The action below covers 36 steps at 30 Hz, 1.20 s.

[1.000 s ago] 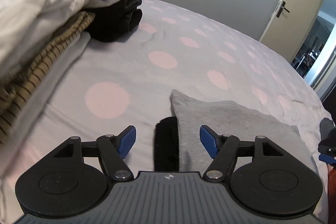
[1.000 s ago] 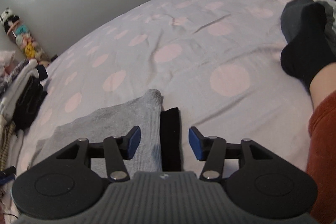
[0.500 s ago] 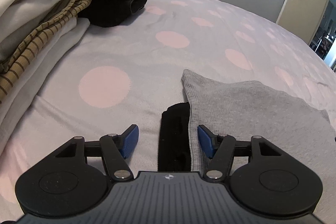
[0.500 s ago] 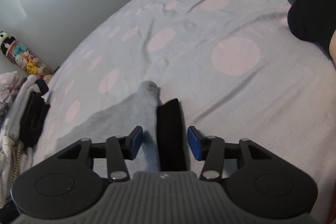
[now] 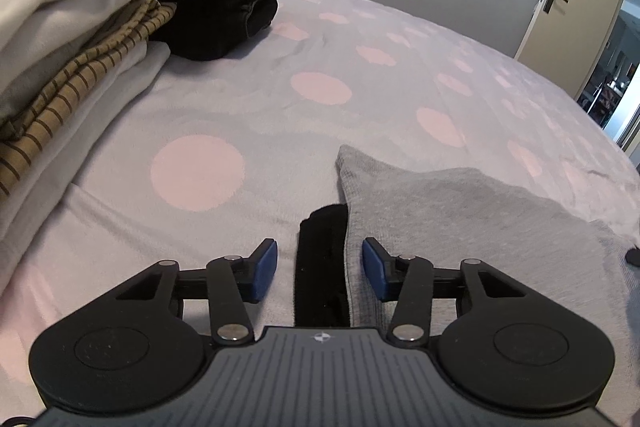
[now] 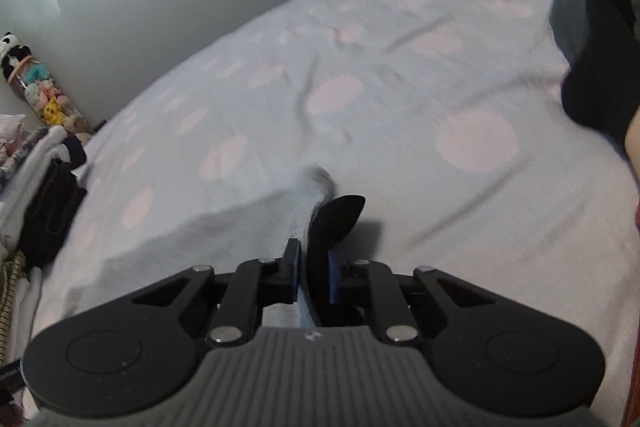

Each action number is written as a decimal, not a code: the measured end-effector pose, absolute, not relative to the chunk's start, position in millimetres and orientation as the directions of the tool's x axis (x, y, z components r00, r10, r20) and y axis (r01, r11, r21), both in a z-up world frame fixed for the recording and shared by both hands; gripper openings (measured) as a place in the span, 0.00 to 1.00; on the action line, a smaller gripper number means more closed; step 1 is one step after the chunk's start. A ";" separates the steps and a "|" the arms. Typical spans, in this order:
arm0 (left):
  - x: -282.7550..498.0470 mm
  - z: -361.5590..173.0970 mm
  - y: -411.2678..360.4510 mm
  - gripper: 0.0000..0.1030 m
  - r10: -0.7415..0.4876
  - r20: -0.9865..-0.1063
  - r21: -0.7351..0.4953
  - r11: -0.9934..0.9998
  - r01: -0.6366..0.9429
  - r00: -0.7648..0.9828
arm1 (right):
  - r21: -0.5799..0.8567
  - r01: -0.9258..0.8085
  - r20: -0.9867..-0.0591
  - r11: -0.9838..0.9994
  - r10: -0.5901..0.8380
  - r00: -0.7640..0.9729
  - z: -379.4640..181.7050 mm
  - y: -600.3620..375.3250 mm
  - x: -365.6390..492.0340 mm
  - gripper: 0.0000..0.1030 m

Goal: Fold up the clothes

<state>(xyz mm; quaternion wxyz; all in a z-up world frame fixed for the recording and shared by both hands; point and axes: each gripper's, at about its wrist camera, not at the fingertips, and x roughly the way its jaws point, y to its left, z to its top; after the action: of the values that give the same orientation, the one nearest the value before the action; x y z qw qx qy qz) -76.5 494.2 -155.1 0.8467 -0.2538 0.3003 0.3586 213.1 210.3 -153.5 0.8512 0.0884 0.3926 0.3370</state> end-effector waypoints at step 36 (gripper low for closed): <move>-146.4 -135.5 513.9 0.27 0.399 -0.622 -0.412 0.565 -0.714 0.674 | 0.467 -0.764 -0.585 0.445 0.803 0.110 -147.0 425.0 21.7 0.15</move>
<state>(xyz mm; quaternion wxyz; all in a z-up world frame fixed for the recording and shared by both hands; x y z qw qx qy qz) -146.4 513.9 -135.5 0.8523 -0.3328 0.2372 0.3266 21.7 425.0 -147.0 0.7445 0.0237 0.4099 0.5264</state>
